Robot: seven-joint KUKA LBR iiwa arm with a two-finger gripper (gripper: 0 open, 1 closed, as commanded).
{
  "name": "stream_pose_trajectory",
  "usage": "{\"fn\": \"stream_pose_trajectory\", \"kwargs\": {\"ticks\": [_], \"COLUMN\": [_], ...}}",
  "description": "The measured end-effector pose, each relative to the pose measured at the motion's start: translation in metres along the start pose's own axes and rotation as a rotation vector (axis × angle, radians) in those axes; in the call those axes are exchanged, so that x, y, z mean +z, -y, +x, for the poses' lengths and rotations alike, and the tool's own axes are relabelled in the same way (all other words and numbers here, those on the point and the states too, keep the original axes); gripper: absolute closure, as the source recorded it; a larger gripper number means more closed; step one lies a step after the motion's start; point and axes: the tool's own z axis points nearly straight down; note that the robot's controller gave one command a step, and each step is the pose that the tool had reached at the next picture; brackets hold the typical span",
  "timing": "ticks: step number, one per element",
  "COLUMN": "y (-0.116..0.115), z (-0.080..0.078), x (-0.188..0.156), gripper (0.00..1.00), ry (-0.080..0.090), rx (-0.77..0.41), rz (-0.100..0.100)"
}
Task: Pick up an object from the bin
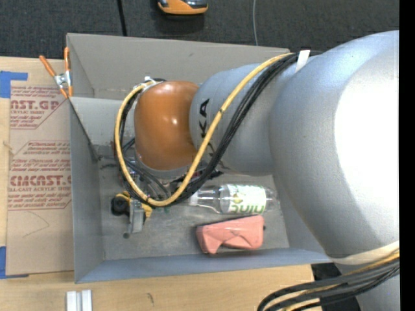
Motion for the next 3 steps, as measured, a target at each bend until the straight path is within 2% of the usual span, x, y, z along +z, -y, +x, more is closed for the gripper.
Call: {"fn": "stream_pose_trajectory", "kwargs": {"ticks": [1, 2, 3], "y": [0.0115, 0.0192, 0.0192], "z": [0.0076, 0.0107, 0.0107], "x": [0.0637, 0.0629, 0.0629], "gripper": [0.0, 1.0, 1.0], "ry": [0.0, 0.002, 0.002], "rx": [0.144, 0.114, 0.114], "rz": [0.0, 0.001, 0.001]}}
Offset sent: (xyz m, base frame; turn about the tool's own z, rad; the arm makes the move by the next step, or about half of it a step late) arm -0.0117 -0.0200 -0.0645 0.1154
